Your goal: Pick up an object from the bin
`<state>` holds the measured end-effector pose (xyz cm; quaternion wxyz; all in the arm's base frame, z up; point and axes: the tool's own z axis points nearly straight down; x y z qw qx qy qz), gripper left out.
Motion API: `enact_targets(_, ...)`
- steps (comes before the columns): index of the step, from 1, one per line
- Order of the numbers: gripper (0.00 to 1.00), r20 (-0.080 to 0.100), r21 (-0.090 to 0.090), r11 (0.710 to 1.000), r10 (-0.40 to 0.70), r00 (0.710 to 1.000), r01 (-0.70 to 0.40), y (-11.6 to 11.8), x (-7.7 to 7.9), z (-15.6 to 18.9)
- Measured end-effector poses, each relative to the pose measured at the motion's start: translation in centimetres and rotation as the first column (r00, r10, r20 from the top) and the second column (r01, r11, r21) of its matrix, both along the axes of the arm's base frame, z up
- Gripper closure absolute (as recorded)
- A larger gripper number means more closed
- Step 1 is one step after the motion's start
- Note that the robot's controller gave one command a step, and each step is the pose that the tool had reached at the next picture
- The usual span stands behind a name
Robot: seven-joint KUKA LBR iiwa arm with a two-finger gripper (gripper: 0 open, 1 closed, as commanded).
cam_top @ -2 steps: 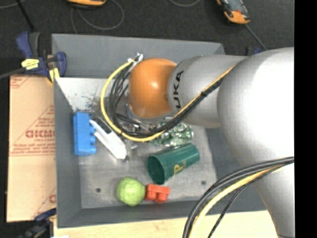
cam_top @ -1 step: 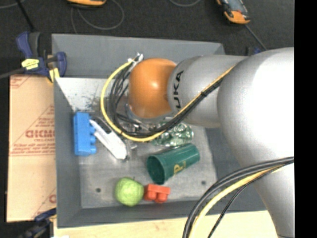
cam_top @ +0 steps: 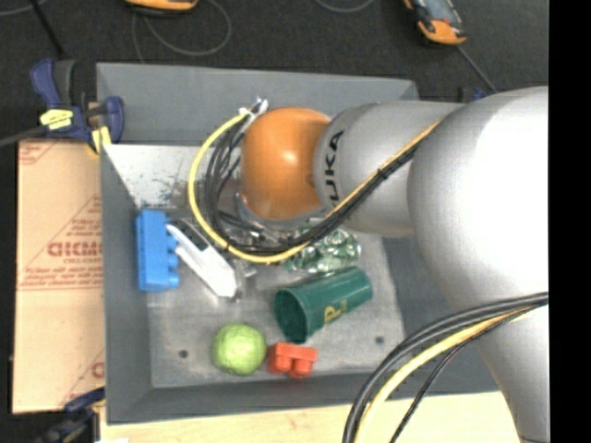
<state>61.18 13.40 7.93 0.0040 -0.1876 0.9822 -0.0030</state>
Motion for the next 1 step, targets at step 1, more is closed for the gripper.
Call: enact_targets(1, 1.00, -0.012, -0.002, 1.000, -0.001, 1.000, 0.001, -0.11, -0.26, 1.73)
